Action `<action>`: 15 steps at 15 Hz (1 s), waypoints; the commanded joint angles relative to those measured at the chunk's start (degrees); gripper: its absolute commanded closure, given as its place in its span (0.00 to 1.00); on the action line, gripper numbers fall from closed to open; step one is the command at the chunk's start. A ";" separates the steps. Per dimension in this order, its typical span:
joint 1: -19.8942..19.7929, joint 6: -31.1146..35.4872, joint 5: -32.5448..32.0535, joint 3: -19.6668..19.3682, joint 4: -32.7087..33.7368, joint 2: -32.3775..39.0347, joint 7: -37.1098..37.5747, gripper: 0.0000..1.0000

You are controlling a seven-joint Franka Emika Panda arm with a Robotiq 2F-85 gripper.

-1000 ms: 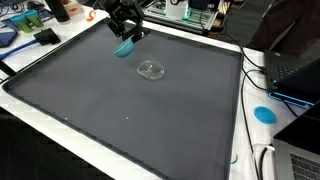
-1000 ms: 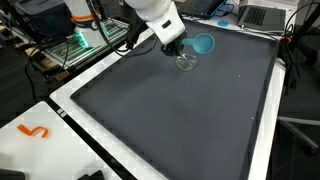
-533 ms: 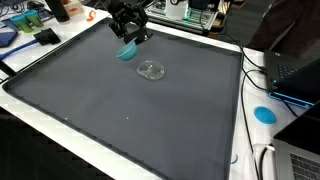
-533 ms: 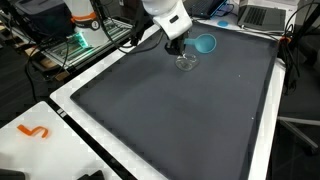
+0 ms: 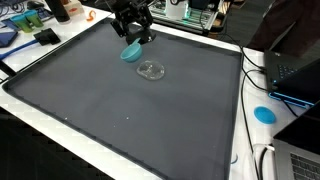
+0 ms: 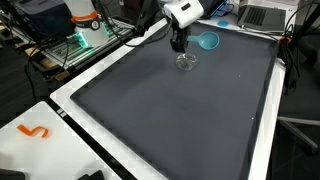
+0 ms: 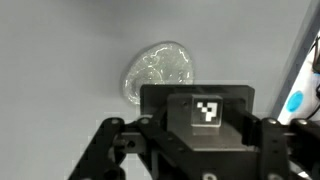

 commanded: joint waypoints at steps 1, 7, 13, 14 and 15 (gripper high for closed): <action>0.67 0.62 -4.64 0.83 -0.12 -2.24 4.68 0.72; 2.07 -0.32 -12.12 1.55 1.08 -4.93 11.35 0.72; 4.26 -0.91 -19.19 2.68 1.47 -9.38 16.98 0.72; 4.72 -1.00 -20.38 2.91 1.50 -10.24 17.98 0.72; 5.13 -1.15 -21.44 3.09 1.57 -10.96 18.78 0.72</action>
